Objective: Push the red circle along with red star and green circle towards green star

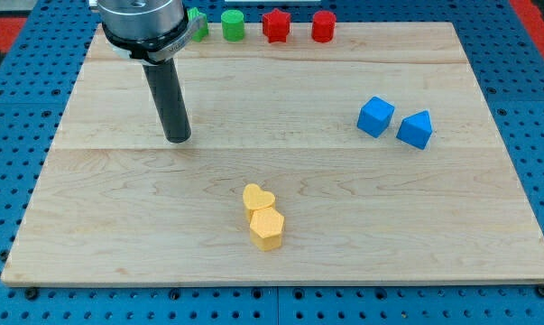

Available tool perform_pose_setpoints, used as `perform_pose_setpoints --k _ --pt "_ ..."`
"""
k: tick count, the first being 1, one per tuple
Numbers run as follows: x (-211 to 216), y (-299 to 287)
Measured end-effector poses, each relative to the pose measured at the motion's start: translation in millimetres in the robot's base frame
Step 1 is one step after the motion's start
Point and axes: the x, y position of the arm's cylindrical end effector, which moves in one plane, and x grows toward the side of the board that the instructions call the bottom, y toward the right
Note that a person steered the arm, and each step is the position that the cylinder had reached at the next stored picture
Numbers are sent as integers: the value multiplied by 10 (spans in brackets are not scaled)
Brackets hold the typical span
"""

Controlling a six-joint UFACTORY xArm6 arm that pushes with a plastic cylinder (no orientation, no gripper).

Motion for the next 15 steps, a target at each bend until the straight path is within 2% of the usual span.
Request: perform_pose_setpoints --k 3,5,6,7,8,9,10,11,15 --pt "-103 -41" --pt "-476 -41" --pt "-871 158" --pt "-1255 500" --pt "-1494 1326" --pt "-1684 2475" --pt "-2139 2924" --pt "-2334 2734" --pt "-2314 1577"
